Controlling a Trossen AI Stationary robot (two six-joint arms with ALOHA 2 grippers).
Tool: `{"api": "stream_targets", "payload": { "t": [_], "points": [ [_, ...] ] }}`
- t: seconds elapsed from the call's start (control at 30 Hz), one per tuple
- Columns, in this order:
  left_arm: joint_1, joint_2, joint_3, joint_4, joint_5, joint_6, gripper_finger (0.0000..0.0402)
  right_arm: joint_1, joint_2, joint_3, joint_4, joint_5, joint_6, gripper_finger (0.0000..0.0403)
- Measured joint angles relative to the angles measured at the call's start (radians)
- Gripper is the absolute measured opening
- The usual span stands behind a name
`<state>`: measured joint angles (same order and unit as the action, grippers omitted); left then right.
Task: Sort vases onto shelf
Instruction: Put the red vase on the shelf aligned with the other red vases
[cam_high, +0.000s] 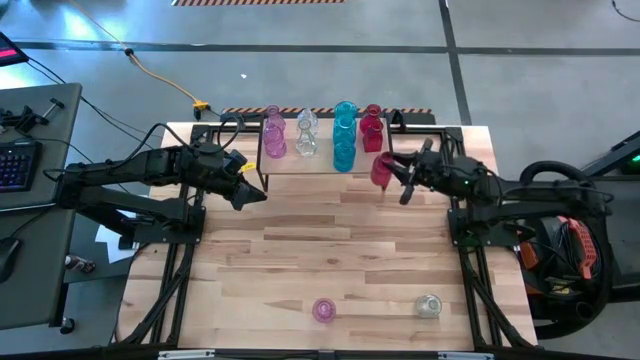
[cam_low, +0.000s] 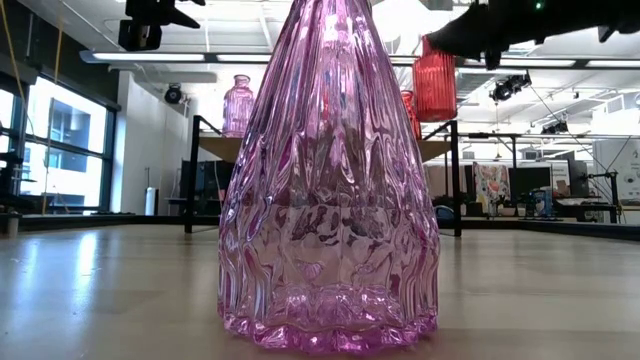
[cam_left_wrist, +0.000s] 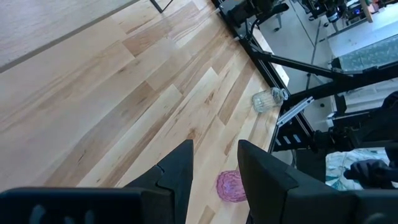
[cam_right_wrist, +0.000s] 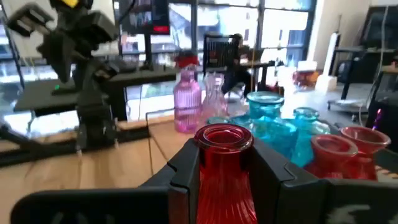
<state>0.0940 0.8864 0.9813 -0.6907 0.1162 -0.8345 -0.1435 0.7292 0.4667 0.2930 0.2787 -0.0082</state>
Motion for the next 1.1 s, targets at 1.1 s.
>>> {"api": "stream_targets", "payload": {
  "t": [1.1],
  "points": [
    [0.0, 0.0, 0.0, 0.0, -0.129, 0.192, 0.0117, -0.029, 0.167, -0.077, 0.292, 0.098, -0.045, 0.0073]
  ]
}}
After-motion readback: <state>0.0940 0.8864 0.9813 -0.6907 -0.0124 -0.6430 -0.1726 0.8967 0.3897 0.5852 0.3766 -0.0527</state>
